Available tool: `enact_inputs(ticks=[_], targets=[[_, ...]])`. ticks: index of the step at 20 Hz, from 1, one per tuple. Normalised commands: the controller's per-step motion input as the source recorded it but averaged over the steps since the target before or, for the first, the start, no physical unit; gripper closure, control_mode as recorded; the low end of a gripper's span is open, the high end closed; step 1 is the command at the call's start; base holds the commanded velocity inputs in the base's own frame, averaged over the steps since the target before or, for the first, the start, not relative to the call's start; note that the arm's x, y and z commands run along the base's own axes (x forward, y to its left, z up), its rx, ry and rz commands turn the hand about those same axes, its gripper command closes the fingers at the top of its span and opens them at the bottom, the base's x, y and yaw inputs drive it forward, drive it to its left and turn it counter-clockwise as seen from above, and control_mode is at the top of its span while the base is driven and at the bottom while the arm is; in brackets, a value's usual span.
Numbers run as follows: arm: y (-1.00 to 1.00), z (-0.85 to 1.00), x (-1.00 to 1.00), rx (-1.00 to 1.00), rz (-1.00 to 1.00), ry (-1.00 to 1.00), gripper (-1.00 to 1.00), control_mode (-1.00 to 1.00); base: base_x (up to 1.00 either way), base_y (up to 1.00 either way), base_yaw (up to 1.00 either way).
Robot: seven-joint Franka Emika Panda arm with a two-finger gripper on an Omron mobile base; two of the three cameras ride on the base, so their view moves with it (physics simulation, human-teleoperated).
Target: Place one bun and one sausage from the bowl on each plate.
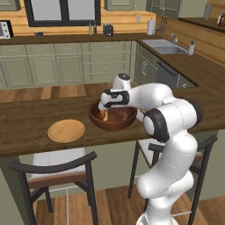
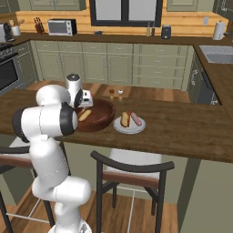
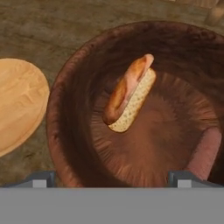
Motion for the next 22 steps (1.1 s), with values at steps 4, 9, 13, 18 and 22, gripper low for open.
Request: enact_inputs(ticks=[4, 9, 13, 18, 22], targets=[[0.15, -0.15, 0.23, 0.00, 0.00, 0.00, -1.00, -1.00, 0.00, 0.00, 0.00], [0.05, -0.02, 0.34, 0.01, 0.00, 0.00, -1.00, -1.00, 0.00, 0.00, 0.00], [-0.01, -0.17, 0.68, 0.03, -0.05, 0.00, -1.00, -1.00, 0.00, 0.00, 0.00], [-0.02, -0.47, 0.47, 0.02, -0.17, 0.00, -1.00, -1.00, 0.00, 0.00, 0.00], [0.08, -0.27, 0.35, 0.07, -0.22, 0.01, -1.00, -1.00, 0.00, 0.00, 0.00]])
